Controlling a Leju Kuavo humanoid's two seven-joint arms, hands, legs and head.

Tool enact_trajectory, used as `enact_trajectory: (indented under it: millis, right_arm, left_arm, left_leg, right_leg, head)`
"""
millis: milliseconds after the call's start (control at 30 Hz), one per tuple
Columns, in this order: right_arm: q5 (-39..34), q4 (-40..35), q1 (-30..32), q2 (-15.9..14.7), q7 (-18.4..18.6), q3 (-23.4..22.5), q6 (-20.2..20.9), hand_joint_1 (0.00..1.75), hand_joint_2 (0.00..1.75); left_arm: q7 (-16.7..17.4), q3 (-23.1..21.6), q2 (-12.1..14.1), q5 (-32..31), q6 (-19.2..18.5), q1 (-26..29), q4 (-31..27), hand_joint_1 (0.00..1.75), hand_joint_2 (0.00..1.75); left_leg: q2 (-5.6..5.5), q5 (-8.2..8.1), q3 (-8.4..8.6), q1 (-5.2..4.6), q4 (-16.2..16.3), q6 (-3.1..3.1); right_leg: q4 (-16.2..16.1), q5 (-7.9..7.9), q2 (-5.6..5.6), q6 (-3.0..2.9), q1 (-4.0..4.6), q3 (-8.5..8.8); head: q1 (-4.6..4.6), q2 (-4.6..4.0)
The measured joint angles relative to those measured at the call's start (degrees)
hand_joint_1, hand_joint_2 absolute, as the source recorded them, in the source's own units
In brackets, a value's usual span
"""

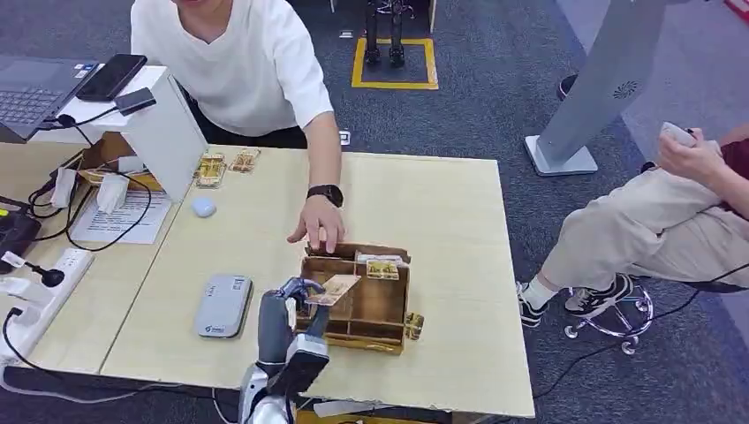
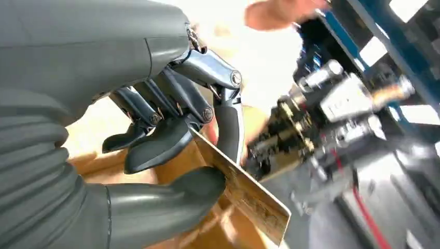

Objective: Pass the card to the sensor for recognition and then transmit it.

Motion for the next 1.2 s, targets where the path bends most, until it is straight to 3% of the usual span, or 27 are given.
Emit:
enact_trajectory:
  millis: [133, 333, 767, 1033, 1067, 1100, 1200]
  right_arm:
    - [-0.26, 0.02, 0.37, -0.63, 0.33, -0.61, 0.0, 0.0, 1.75]
    - [0.13, 0.02, 0.36, -1.14, 0.98, -0.61, 0.0, 0.0, 1.75]
    - [0.77, 0.02, -0.09, -1.4, 2.49, -0.61, 0.0, 0.0, 1.75]
    - [1.53, 0.0, -0.63, -1.4, 3.61, -0.57, 0.0, 0.0, 1.75]
    - [1.58, 0.0, -0.66, -1.4, 3.72, -0.57, 0.0, 0.0, 1.75]
    - [1.66, 0.0, -0.67, -1.4, 3.74, -0.54, 0.0, 0.0, 1.75]
    - [1.64, 0.0, -0.74, -1.4, 3.74, -0.55, 0.0, 0.0, 1.75]
  left_arm:
    - [-0.15, 3.52, -1.25, 4.1, 0.17, -0.87, -1.97, 1.75, 1.75]
    - [1.62, 6.58, -2.21, 4.86, 0.24, -2.51, -3.85, 1.75, 1.75]
    - [9.09, 10.84, -3.69, 2.83, 0.26, -5.36, -3.91, 1.75, 1.75]
    - [15.08, 12.13, -3.69, -5.15, 0.28, -7.43, -1.26, 1.75, 1.75]
    - [15.57, 12.19, -3.69, -5.71, 0.28, -7.57, -0.92, 1.36, 1.75]
    - [15.8, 12.19, -3.69, -6.08, 0.28, -7.68, -0.59, 0.0, 1.75]
    - [16.44, 12.19, -3.69, -6.43, 0.24, -7.86, 0.11, 0.0, 1.75]
  left_leg:
    - [0.0, 0.0, -0.01, 0.0, 0.0, 0.0]
    - [0.0, 0.0, -0.01, -0.01, 0.0, 0.0]
    - [0.0, 0.0, -0.01, 0.0, 0.0, 0.0]
    - [0.01, 0.0, 0.0, 0.0, 0.0, 0.0]
    - [0.01, 0.0, 0.0, 0.0, 0.0, 0.0]
    - [0.0, 0.0, -0.01, 0.0, 0.0, 0.0]
    - [0.0, 0.0, -0.01, 0.0, 0.0, 0.0]
  right_leg:
    - [0.0, 0.0, 0.0, 0.0, 0.0, 0.0]
    - [0.0, 0.0, 0.0, 0.0, 0.0, 0.0]
    - [0.0, 0.0, 0.01, 0.0, 0.0, 0.0]
    - [0.0, 0.01, 0.01, 0.0, 0.0, 0.0]
    - [0.0, 0.01, 0.01, 0.0, 0.0, 0.0]
    - [0.0, 0.0, 0.01, 0.0, 0.0, 0.0]
    - [0.0, 0.0, 0.02, 0.0, 0.0, -0.01]
  head:
    - [0.0, 0.02]
    - [0.0, 0.0]
    - [-0.02, 0.02]
    - [0.0, 0.0]
    - [-0.02, 0.0]
    - [-0.02, 0.0]
    - [-0.02, 0.0]
